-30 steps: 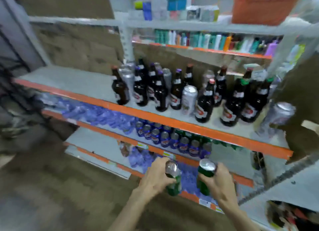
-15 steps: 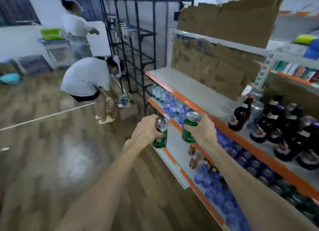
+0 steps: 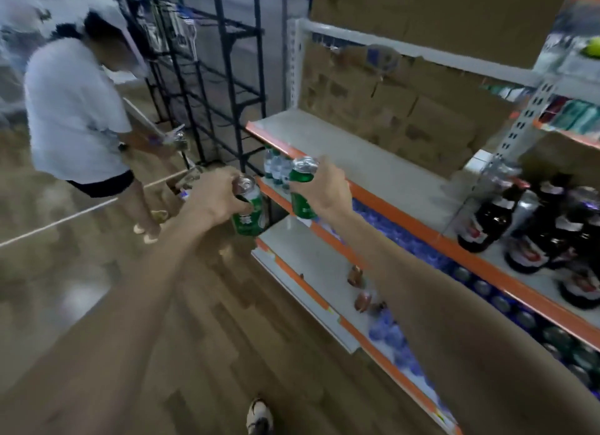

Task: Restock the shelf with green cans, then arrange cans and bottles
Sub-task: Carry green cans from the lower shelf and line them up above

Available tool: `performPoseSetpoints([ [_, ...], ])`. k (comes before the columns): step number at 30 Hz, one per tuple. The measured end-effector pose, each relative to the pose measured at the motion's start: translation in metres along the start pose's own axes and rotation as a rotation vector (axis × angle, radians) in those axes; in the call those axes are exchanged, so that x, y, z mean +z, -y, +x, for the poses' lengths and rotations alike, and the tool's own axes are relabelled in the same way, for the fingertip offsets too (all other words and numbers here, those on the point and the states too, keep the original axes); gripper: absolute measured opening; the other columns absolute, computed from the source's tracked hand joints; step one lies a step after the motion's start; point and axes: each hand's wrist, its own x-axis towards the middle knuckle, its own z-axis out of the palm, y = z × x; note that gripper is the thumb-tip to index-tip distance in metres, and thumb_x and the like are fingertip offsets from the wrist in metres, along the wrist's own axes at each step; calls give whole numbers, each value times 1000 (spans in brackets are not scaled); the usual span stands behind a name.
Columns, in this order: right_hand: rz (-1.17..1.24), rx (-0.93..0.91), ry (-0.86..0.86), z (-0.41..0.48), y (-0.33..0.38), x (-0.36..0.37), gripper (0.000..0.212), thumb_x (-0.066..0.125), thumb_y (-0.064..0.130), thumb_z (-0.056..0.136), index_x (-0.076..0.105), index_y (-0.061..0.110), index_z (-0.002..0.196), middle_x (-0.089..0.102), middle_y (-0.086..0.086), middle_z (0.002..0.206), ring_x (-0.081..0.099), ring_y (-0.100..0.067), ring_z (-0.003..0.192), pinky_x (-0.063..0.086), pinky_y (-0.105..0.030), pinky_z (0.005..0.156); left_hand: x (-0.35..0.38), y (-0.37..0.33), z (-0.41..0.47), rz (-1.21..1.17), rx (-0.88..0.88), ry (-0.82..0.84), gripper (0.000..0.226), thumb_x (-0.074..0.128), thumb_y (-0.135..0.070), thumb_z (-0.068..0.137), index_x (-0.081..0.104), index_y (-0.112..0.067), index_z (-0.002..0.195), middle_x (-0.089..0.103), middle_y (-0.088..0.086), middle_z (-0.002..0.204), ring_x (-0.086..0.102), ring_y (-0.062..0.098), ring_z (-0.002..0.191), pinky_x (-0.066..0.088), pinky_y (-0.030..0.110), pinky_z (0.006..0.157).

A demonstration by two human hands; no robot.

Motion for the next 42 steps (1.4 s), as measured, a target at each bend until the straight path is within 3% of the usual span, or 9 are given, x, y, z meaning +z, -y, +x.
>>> performPoseSetpoints([
  [8,80,105,31,135,73,123,71,75,54,66,57,17,124,66,-6,116,64,-27,102,54,-41,86,-47,111,142,-36,-10,83,48,84,-18,68,64,-11,112,63,2,103,59,23,94,42,29,71],
  [12,125,46,16,190,129,177,70,77,54,63,57,19,120,66,-1,108,63,-22,101,54,-44,85,-81,170,214,-32,-13,83,53,85,-19,68,63,-11,115,63,3,106,60,23,96,42,28,73],
  [16,158,56,-44,233,169,209,70,82,45,68,53,23,128,66,-1,114,62,-22,103,53,-44,87,-88,204,289,-31,94,102,44,85,-22,67,64,-14,104,60,-2,97,58,20,92,38,28,71],
  [20,108,183,-154,262,180,233,58,78,43,72,54,18,118,66,-3,109,64,-25,98,54,-43,84,-74,222,357,-78,228,175,38,86,-22,64,65,-18,95,64,-2,90,61,21,88,38,27,68],
  [23,92,344,-287,261,179,242,58,77,43,73,54,13,117,67,-8,110,63,-30,99,53,-44,82,-57,228,393,-114,396,261,44,86,-21,62,67,-16,101,66,0,93,61,21,86,37,27,63],
  [27,11,541,-458,232,191,239,52,78,37,73,56,13,113,66,-9,110,60,-31,104,50,-44,85,-59,221,402,-175,567,432,48,85,-21,60,68,-12,104,70,6,93,66,24,84,53,34,66],
  [30,-20,650,-576,205,208,235,52,78,38,73,56,16,115,65,-8,110,61,-30,102,51,-43,85,-66,219,399,-167,683,517,47,86,-21,60,64,-11,101,66,5,84,62,23,74,42,26,51],
  [34,-8,678,-709,170,235,246,53,77,39,74,56,19,119,64,-4,111,61,-26,101,53,-43,86,-75,233,389,-188,753,561,56,90,-23,59,65,-14,109,69,6,96,65,25,84,49,31,67],
  [42,-6,713,-741,135,276,313,53,79,37,74,54,15,116,64,-3,109,61,-24,95,54,-43,83,-96,305,377,-173,835,615,47,88,-18,61,67,-13,103,69,3,97,62,20,82,46,32,63],
])
